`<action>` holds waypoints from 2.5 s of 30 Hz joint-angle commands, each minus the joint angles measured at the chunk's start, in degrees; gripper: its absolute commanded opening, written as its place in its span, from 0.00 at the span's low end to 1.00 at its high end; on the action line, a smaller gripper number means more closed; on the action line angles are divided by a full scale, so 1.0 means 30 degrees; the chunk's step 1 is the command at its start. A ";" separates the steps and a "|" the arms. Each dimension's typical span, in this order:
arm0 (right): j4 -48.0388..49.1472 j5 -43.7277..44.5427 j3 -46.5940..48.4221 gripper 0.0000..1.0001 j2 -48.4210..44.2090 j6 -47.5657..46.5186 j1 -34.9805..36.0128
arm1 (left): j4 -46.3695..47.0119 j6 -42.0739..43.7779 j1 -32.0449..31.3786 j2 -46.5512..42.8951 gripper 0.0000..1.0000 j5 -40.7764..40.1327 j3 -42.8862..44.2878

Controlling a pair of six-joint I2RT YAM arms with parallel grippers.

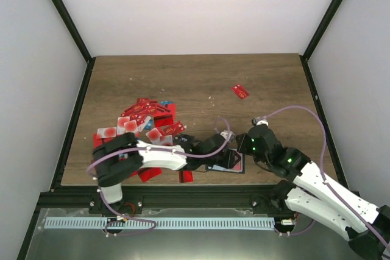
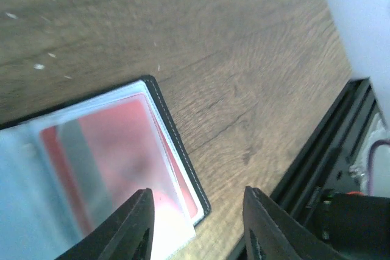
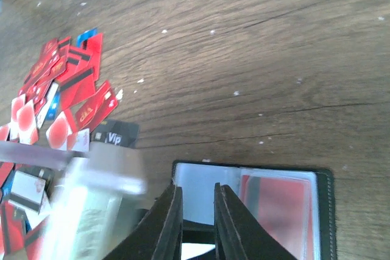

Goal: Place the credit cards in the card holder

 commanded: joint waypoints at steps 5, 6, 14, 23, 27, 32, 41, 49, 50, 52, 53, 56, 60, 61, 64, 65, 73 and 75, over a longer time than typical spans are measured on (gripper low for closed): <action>0.4229 -0.5854 -0.0214 0.17 0.2252 -0.3463 0.0021 | -0.5665 0.0636 -0.0074 -0.6379 0.55 -0.5219 -0.2490; 0.5027 -0.6855 -0.0364 0.17 0.2783 -0.3667 0.0016 | -0.6568 0.0457 -0.0077 -0.7037 0.56 -0.5738 -0.2860; 1.0759 -1.2067 -0.0798 0.17 0.7913 -0.3834 0.1216 | -1.3512 -0.2123 0.0491 -1.2799 0.70 -0.9890 -0.6254; 1.4129 -1.2841 0.1765 0.21 1.4557 -0.2386 0.2813 | -1.3501 -0.1145 0.5138 -1.6731 0.62 -0.8207 -0.9184; 1.4306 -1.3141 0.3058 0.24 1.6468 -0.2218 0.2794 | -1.1973 -0.0447 0.6630 -1.6445 0.40 -0.6138 -1.0064; 1.3964 -1.2828 0.4033 0.25 1.7483 -0.2321 0.2769 | -1.0776 -0.0096 0.7246 -1.5624 0.18 -0.4594 -1.0495; 1.3526 -1.2582 0.4995 0.24 1.8773 -0.2548 0.2725 | -1.0475 -0.0121 0.7313 -1.5082 0.13 -0.4199 -1.0832; 1.3384 -1.2499 0.5030 0.25 1.8759 -0.2719 0.2291 | -1.0071 -0.0512 0.7335 -1.4643 0.13 -0.3826 -1.1593; 1.3393 -1.2549 0.5023 0.25 1.8759 -0.2728 0.2233 | -1.0030 -0.0547 0.7334 -1.4647 0.13 -0.3784 -1.1689; 1.3410 -1.2600 0.4978 0.25 1.8787 -0.2709 0.2142 | -0.9959 -0.0593 0.7309 -1.4590 0.13 -0.3635 -1.1818; 1.3389 -1.2646 0.4965 0.25 1.8802 -0.2719 0.2101 | -0.9829 -0.0594 0.7333 -1.4567 0.13 -0.3559 -1.1907; 1.3459 -1.2772 0.4989 0.26 1.8886 -0.2704 0.2012 | -0.9360 -0.0505 0.7312 -1.4427 0.13 -0.3212 -1.2157; 1.3519 -1.3118 0.5166 0.30 1.9231 -0.2704 0.1952 | -0.9057 -0.0300 0.7315 -1.3915 0.13 -0.2940 -1.2498; 1.3567 -1.3213 0.5194 0.32 1.9316 -0.2704 0.1949 | -0.8958 -0.0301 0.7317 -1.3834 0.13 -0.2879 -1.2615; 1.3694 -1.3350 0.5198 0.38 1.9528 -0.2624 0.1948 | -0.8812 -0.0472 0.7320 -1.3809 0.13 -0.2772 -1.2926; 1.3743 -1.3351 0.5198 0.40 1.9609 -0.2602 0.1948 | -0.8781 -0.0539 0.7318 -1.3883 0.13 -0.2748 -1.3042; 1.3887 -1.3584 0.5813 0.47 2.0768 -0.2587 0.1948 | -0.9875 -0.0977 0.7288 -1.5073 0.12 -0.2937 -1.3660; 1.3908 -1.3622 0.6014 0.47 2.0983 -0.2558 0.1952 | -1.0364 -0.1069 0.7307 -1.5748 0.12 -0.3114 -1.3734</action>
